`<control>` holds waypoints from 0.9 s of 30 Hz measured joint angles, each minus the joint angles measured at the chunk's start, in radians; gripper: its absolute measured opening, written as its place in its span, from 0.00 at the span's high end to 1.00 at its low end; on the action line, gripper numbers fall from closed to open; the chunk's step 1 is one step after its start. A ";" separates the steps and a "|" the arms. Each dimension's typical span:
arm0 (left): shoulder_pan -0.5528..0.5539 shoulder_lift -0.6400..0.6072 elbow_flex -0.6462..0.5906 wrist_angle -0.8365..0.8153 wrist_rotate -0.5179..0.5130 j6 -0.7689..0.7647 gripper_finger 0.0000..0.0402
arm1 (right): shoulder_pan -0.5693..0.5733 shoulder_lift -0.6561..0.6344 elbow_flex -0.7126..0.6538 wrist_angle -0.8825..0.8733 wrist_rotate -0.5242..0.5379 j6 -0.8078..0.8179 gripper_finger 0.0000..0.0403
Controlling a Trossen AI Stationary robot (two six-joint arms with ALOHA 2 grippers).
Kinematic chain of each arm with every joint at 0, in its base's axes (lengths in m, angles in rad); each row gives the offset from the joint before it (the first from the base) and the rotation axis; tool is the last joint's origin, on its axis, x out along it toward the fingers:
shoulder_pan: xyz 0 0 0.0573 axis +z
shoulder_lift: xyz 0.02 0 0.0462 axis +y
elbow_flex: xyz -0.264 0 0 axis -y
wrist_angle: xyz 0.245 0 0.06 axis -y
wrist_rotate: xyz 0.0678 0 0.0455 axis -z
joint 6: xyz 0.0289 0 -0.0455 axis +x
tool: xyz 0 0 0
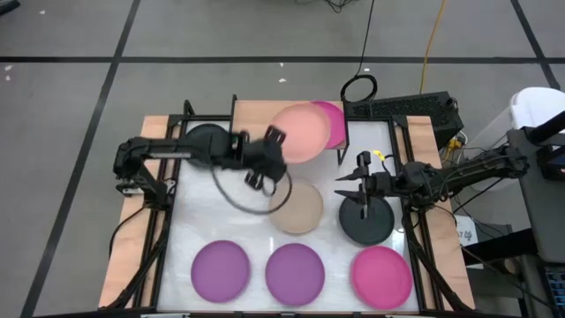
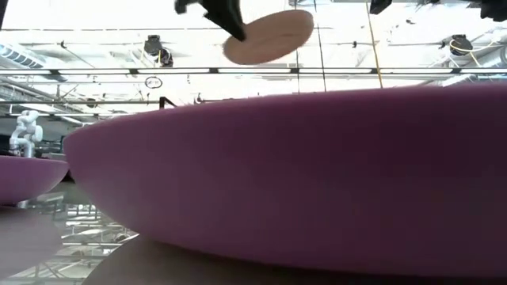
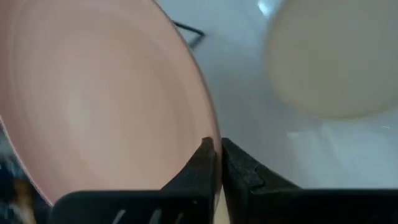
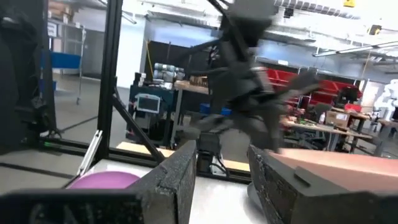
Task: Place and stack plates onto a shelf
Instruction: Stack the light pink plate on top of the pink plate on the shelf
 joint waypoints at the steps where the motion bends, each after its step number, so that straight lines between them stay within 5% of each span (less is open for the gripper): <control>1: 0.032 0.003 0.000 0.041 0.034 0.055 0.98 | 0.003 -0.004 0.000 -0.011 0.000 -0.005 0.68; 7: 0.184 0.079 0.002 0.251 0.240 0.262 0.98 | 0.019 -0.011 0.000 0.002 0.000 -0.024 0.68; 16: 0.272 0.231 -0.001 0.366 0.246 0.350 0.92 | 0.055 -0.041 0.000 -0.012 0.004 -0.044 0.68; 27: 0.269 0.236 0.000 0.368 0.199 0.312 0.89 | 0.065 -0.050 0.000 -0.058 0.006 -0.029 0.68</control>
